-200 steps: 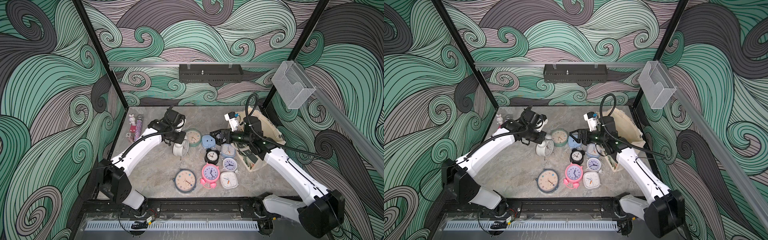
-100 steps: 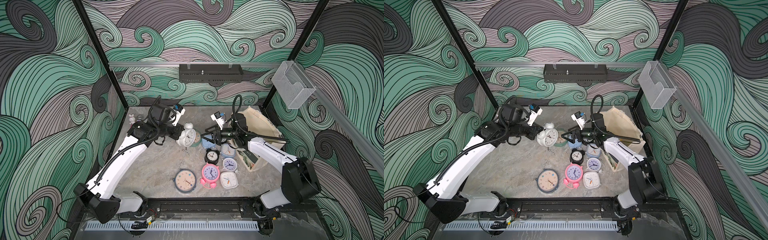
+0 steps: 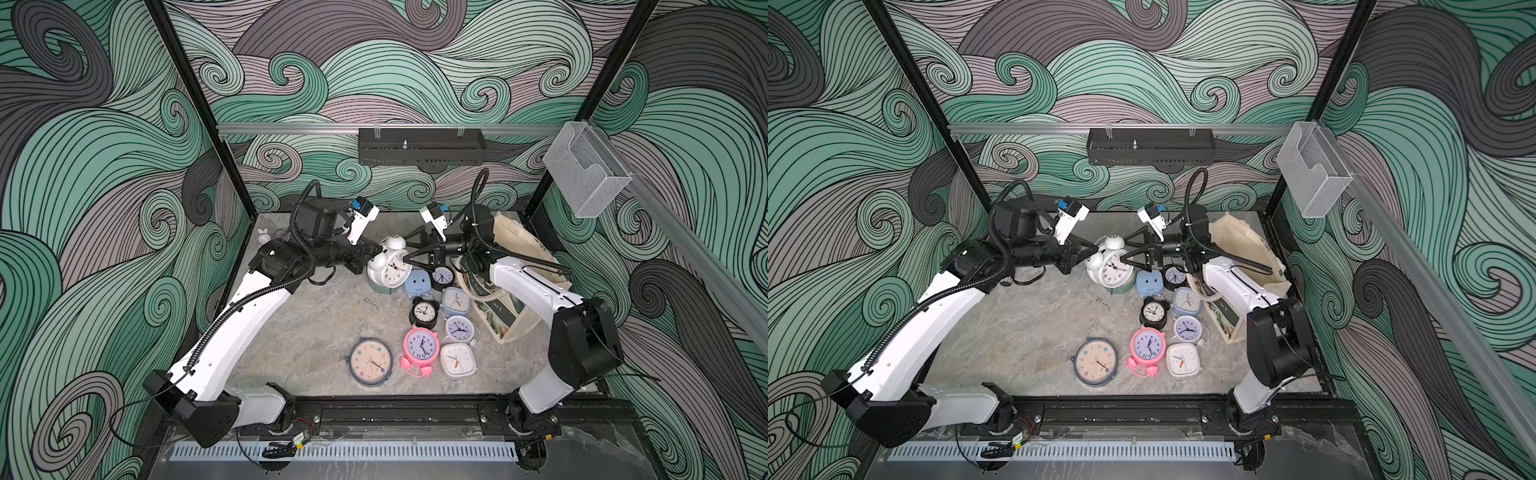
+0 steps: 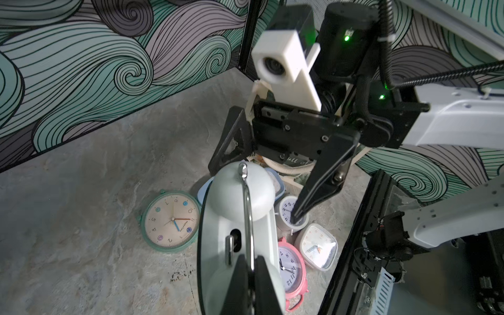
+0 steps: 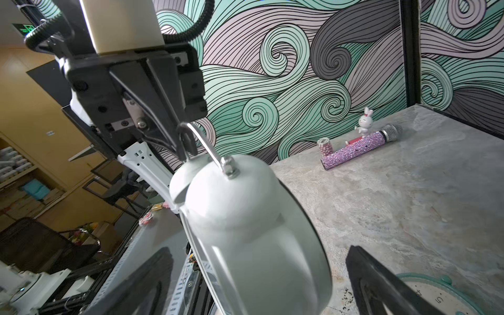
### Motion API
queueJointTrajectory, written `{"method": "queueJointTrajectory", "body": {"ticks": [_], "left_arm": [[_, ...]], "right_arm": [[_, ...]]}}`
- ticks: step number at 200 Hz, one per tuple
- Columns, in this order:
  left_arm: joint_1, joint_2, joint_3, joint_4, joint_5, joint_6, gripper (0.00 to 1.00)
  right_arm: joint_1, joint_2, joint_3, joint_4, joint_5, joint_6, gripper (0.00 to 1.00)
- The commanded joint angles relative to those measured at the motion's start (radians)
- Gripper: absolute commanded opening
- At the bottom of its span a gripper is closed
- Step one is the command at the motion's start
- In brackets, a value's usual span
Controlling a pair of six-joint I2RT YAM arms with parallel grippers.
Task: Put the alarm clock into the canvas bag
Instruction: Place the alarm at the canvas bag.
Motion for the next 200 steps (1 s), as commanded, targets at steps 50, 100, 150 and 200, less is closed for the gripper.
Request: {"method": "queueJointTrajectory", "body": {"ticks": [50, 100, 150, 200], "left_arm": [[0.1, 0.116, 0.102, 0.214, 0.256, -0.097, 0.0], [0.181, 0.236, 0.153, 0.209, 0.311, -0.089, 0.0], [0.202, 0.311, 0.178, 0.226, 0.336, -0.084, 0.0], [0.204, 0.347, 0.194, 0.231, 0.315, -0.076, 0.0]], "right_arm": [[-0.002, 0.017, 0.035, 0.003, -0.08, 0.028, 0.94], [-0.015, 0.046, 0.045, 0.117, -0.062, 0.17, 0.83], [-0.024, 0.072, 0.067, 0.139, -0.037, 0.235, 0.67], [-0.028, 0.086, 0.077, 0.136, -0.01, 0.274, 0.5]]}}
